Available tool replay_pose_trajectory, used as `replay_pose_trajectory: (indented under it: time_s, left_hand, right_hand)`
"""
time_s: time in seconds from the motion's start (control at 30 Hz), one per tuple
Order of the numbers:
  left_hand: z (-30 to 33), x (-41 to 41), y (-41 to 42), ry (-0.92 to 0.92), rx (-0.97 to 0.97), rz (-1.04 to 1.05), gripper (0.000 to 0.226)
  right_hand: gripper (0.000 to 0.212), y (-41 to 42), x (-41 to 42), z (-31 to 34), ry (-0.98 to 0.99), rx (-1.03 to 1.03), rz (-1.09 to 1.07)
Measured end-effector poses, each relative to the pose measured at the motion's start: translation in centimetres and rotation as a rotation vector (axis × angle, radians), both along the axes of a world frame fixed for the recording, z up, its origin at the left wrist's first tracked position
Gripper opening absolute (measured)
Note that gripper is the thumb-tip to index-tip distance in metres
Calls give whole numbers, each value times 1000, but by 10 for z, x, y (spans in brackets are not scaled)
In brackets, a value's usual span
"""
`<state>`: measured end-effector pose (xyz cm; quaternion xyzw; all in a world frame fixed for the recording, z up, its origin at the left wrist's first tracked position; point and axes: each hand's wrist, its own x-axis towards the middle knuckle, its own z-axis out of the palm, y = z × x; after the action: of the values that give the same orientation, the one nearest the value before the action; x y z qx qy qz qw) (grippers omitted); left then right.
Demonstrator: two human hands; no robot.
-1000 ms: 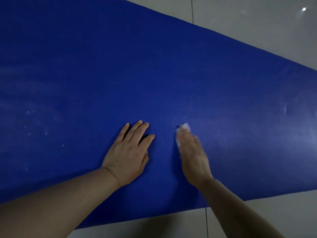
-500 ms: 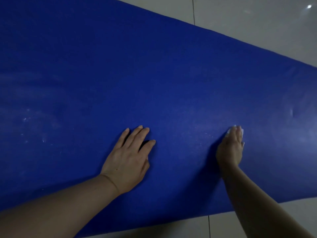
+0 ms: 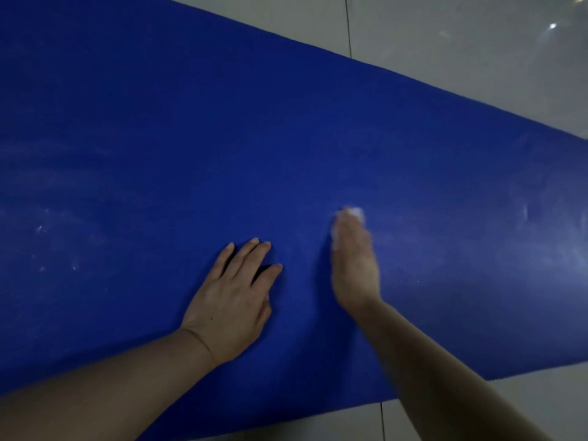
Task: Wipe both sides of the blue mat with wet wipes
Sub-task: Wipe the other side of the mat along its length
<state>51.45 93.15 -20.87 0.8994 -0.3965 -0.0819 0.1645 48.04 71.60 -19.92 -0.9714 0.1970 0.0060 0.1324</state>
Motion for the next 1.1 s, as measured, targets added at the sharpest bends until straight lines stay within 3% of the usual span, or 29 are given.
replay_pose_trajectory:
  time_s: [0.07, 0.2, 0.27, 0.37, 0.67, 0.73, 0.8, 0.83, 0.87, 0.97, 1.0, 1.03, 1.1]
  left_hand:
    - [2, 1, 0, 18, -4, -2, 49]
    - [4, 1, 1, 18, -80, 19, 40]
    - [7, 10, -8, 11, -126, 28, 25]
    - [13, 42, -38, 12, -118, 26, 23]
    - [7, 101, -92, -27, 56, 51, 54]
    - [5, 102, -92, -29, 63, 54, 56]
    - [5, 104, -93, -20, 83, 48, 56]
    - [6, 104, -93, -9, 90, 47, 56]
    - [6, 105, -93, 0, 86, 47, 55]
    - [4, 104, -94, 12, 81, 43, 53]
    - [4, 104, -94, 22, 83, 42, 53]
    - [3, 105, -95, 26, 77, 40, 53]
    - [4, 105, -95, 38, 71, 42, 54]
  right_hand:
    - [48, -2, 2, -2, -3, -65, 257]
    - [47, -65, -8, 6, 63, 59, -237]
    - [47, -69, -12, 5, 66, 86, -252]
    - [47, -65, -13, 2, 38, 72, -243]
    - [52, -56, -1, 2, 62, -67, -301]
    - [53, -34, 22, 5, -35, -75, -79]
    - [56, -26, 40, -4, -27, -80, 307]
    - [57, -38, 52, -8, -9, -82, 367]
    - [56, -60, 62, -11, -20, -95, 312]
    - [49, -137, 75, -8, 9, -105, -197]
    - [48, -145, 78, -5, 40, -86, -269]
    - [48, -136, 83, -2, 16, -57, -240]
    - [50, -93, 88, -1, -32, 7, 99]
